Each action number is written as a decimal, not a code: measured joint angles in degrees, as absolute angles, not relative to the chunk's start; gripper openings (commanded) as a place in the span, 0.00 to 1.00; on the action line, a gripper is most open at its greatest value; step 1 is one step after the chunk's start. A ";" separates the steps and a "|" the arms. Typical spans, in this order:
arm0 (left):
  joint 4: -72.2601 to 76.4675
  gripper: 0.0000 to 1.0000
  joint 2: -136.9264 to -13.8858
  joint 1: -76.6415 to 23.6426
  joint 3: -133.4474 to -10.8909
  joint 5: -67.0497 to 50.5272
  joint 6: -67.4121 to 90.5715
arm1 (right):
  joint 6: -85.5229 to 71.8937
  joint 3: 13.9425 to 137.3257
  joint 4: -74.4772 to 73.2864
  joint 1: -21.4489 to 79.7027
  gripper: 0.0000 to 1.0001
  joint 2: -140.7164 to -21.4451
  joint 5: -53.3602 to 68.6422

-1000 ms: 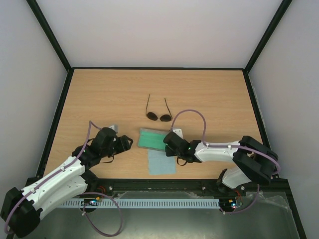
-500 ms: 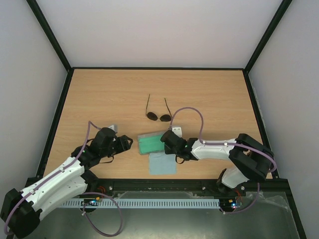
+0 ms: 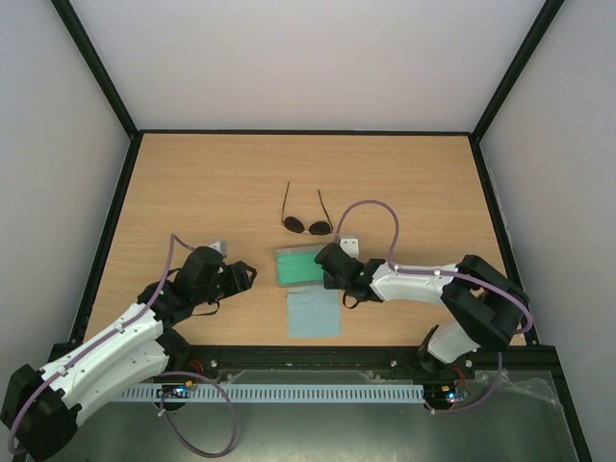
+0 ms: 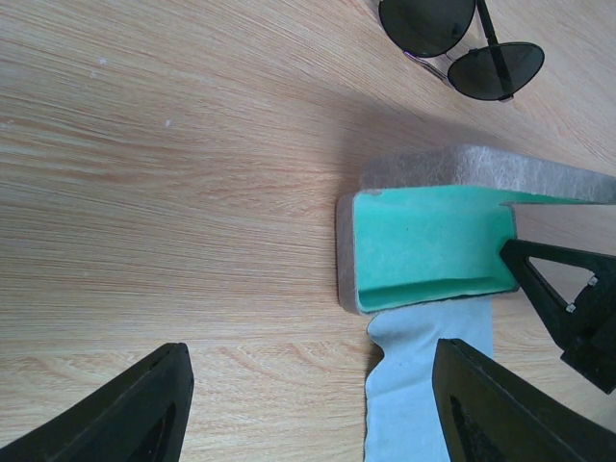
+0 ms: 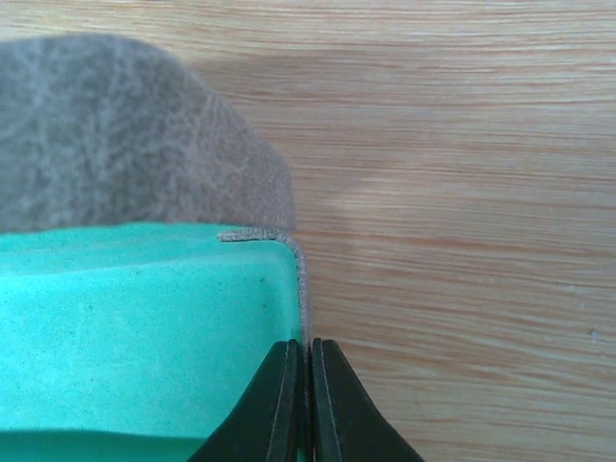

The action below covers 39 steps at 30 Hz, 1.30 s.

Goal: Organize the sunglasses
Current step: Adjust the sunglasses case at the center of the board.

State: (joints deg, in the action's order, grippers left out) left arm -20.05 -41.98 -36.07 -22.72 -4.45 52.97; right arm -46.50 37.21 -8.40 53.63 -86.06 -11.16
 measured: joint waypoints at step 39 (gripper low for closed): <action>-19.90 0.85 -43.46 -36.07 -22.48 -5.06 51.92 | -46.52 39.90 -8.08 50.96 0.10 -89.97 -11.81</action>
